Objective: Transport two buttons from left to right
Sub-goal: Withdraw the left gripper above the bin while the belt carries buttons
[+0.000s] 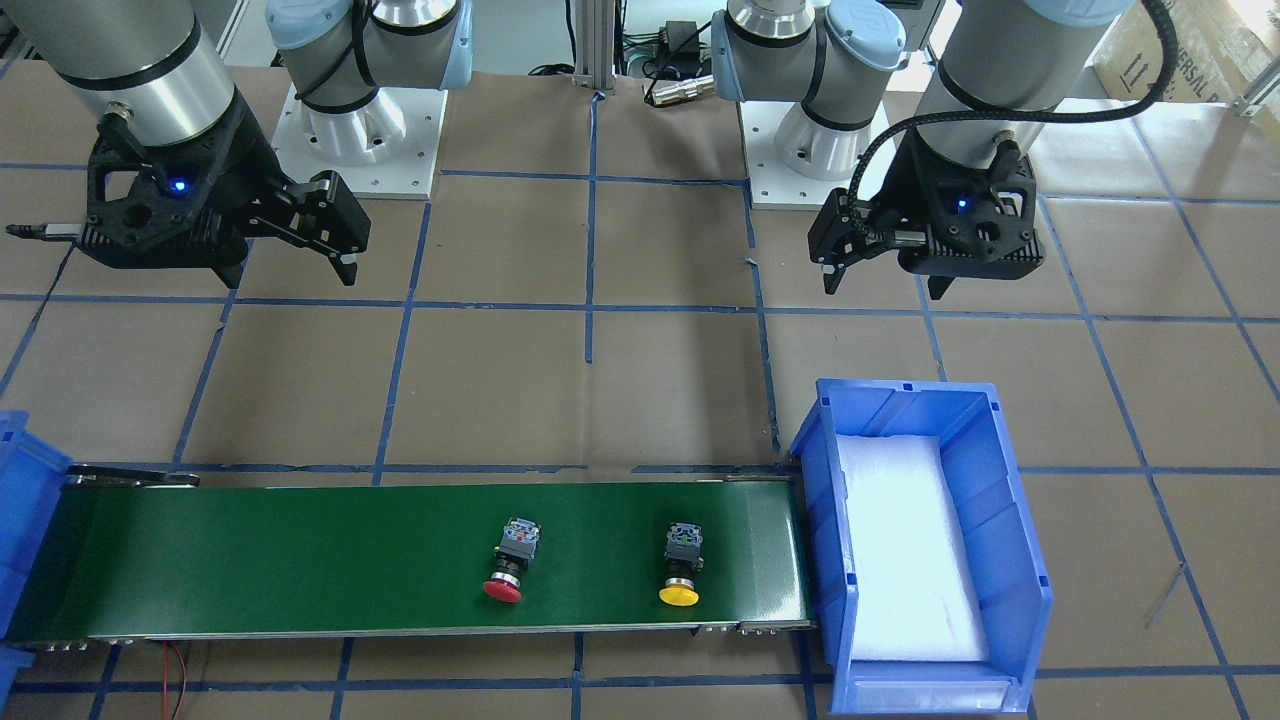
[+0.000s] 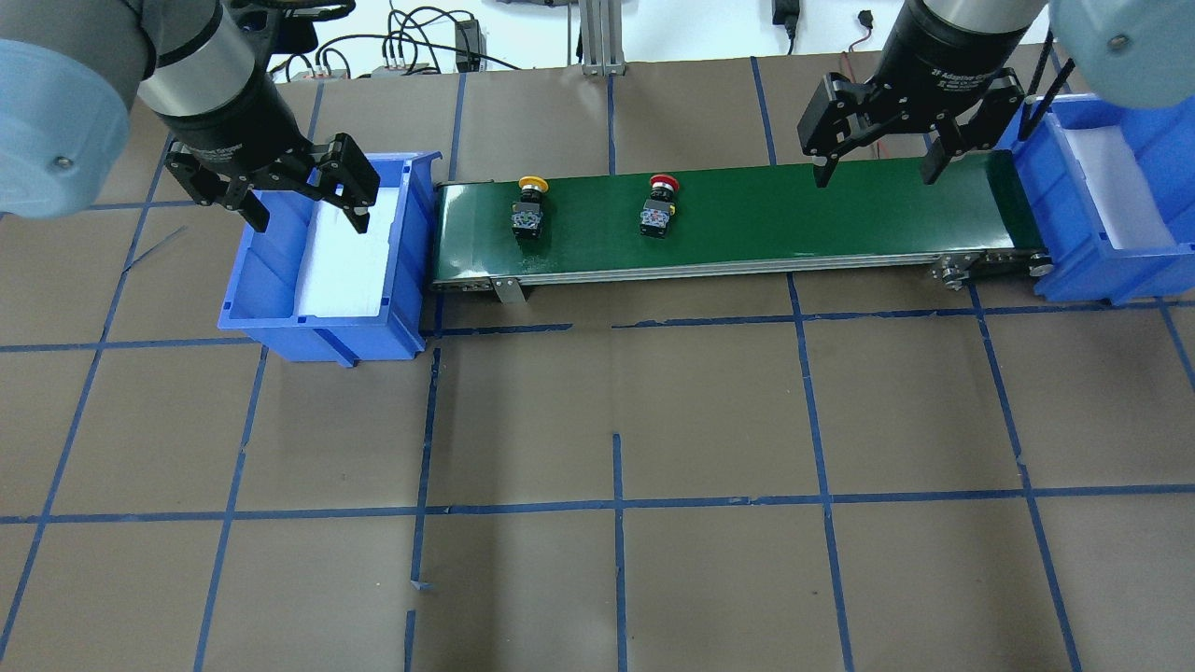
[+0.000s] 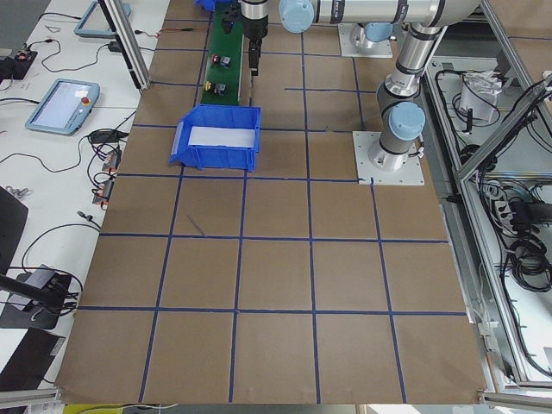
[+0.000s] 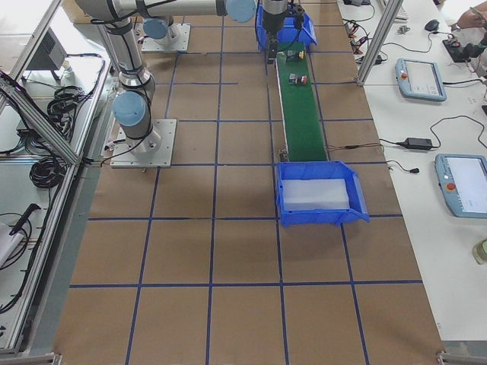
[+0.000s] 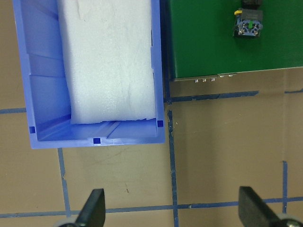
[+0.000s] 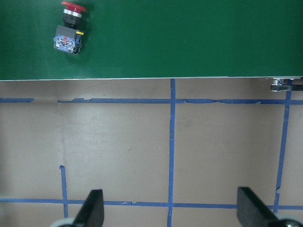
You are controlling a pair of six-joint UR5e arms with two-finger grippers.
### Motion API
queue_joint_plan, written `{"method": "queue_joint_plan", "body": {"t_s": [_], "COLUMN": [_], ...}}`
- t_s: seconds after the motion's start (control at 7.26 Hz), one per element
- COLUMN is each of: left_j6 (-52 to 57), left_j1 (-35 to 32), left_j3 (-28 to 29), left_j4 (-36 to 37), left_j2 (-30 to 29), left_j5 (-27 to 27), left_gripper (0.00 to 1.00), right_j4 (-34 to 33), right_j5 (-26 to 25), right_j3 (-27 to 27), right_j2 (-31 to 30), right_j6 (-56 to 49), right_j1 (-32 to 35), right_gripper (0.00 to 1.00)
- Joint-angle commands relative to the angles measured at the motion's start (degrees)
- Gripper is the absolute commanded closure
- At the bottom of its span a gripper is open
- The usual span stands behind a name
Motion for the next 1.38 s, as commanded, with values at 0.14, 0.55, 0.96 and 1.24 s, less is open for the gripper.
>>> {"method": "queue_joint_plan", "body": {"t_s": [0.14,0.55,0.96,1.24], "left_j6": [0.00,0.00,0.00,-0.09], "left_j1": [0.02,-0.06,-0.06,-0.06], "left_j3": [-0.07,-0.07,-0.51,-0.77], "left_j4": [0.00,0.00,0.00,0.00], "left_j2": [0.01,-0.16,0.10,0.28], "left_j5": [-0.02,-0.11,-0.29,-0.29], "left_gripper": [0.00,0.00,0.00,0.00], "right_j4": [-2.37,-2.55,-2.38,-2.38], "right_j5": [-0.41,-0.23,-0.49,-0.41], "right_j3": [0.90,1.09,1.09,1.09], "right_j2": [0.59,0.59,1.12,1.12], "right_j6": [-0.58,-0.76,-0.93,-0.85], "right_j1": [-0.16,-0.34,-0.69,-0.69], "right_gripper": [0.00,0.00,0.00,0.00]}}
